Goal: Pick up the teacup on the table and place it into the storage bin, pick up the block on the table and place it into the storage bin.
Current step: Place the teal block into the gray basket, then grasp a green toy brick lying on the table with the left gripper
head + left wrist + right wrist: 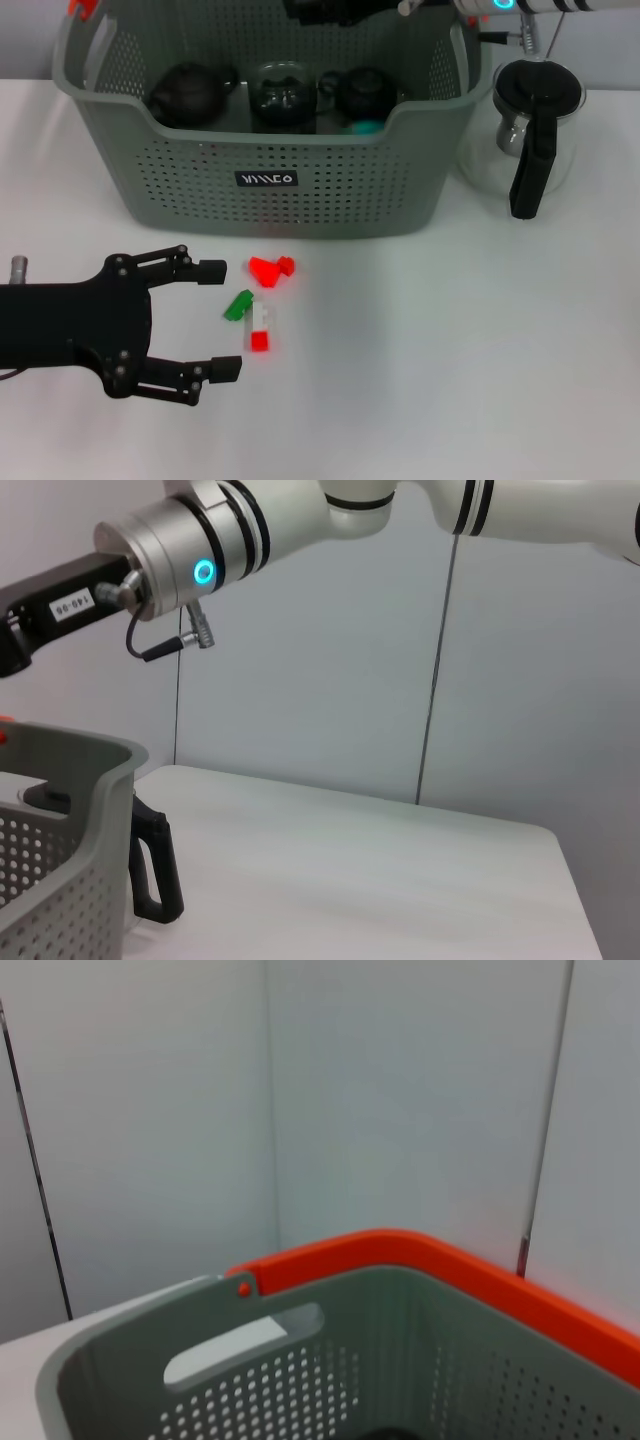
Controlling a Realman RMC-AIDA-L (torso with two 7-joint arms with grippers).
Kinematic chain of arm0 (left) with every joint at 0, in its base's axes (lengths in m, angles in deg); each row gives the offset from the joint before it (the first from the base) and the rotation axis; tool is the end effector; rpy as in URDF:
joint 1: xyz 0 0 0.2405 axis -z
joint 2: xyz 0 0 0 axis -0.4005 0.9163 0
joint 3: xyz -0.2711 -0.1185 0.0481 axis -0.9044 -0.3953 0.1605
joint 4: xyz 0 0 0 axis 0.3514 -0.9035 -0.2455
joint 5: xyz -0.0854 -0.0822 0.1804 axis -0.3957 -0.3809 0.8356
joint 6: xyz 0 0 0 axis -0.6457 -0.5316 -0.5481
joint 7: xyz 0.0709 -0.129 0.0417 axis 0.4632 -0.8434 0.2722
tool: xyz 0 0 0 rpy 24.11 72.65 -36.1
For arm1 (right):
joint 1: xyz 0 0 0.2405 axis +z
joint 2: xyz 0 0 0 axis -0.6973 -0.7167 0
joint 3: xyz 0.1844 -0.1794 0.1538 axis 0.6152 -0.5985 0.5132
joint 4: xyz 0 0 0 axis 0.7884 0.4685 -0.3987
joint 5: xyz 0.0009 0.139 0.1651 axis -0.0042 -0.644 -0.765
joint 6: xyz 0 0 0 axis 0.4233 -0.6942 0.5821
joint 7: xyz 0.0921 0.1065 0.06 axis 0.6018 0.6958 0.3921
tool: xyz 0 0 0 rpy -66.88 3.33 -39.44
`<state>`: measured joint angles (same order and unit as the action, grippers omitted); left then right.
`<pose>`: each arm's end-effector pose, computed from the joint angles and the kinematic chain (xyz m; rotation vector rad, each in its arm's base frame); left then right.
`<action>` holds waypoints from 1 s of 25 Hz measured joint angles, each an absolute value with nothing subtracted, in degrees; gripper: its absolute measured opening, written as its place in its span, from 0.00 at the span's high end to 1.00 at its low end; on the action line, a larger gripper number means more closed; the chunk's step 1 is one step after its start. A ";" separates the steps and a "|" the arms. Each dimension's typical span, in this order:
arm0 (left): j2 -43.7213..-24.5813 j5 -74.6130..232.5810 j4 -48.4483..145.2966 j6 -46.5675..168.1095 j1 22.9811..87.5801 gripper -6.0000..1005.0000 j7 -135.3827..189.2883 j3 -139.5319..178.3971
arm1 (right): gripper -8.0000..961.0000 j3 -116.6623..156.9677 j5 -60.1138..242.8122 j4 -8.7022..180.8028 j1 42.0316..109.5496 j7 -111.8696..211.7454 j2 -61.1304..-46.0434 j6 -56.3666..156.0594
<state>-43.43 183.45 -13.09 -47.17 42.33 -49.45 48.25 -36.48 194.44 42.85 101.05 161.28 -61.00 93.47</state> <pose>-0.2887 0.2683 0.0191 -2.8564 -0.3034 -0.7745 0.0775 0.5117 -0.0501 -2.5485 0.4636 0.4576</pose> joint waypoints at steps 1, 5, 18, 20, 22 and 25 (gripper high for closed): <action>-43.43 183.52 -13.09 -47.16 42.33 0.06 -49.45 48.24 | 0.42 -36.51 194.08 42.40 100.76 161.24 -61.00 93.64; -43.42 183.45 -13.09 -46.93 42.34 0.06 -49.30 48.23 | 0.22 -36.69 191.64 37.91 98.15 160.93 -61.02 97.07; -43.50 183.94 -13.18 -45.85 42.60 0.06 -49.36 48.67 | 0.03 -36.09 185.68 18.33 80.58 159.16 -60.77 126.47; -43.42 184.10 -13.48 -45.83 43.15 0.06 -49.50 48.83 | 0.03 -36.08 185.28 17.97 77.78 156.83 -60.79 130.96; -43.34 184.85 -13.94 -45.80 43.97 0.06 -49.63 49.28 | 0.03 -36.02 185.29 18.39 75.47 154.38 -60.78 133.45; -43.23 188.54 -15.14 -44.46 46.21 0.06 -51.33 50.62 | 0.03 -34.53 185.39 19.03 72.87 152.14 -60.68 135.17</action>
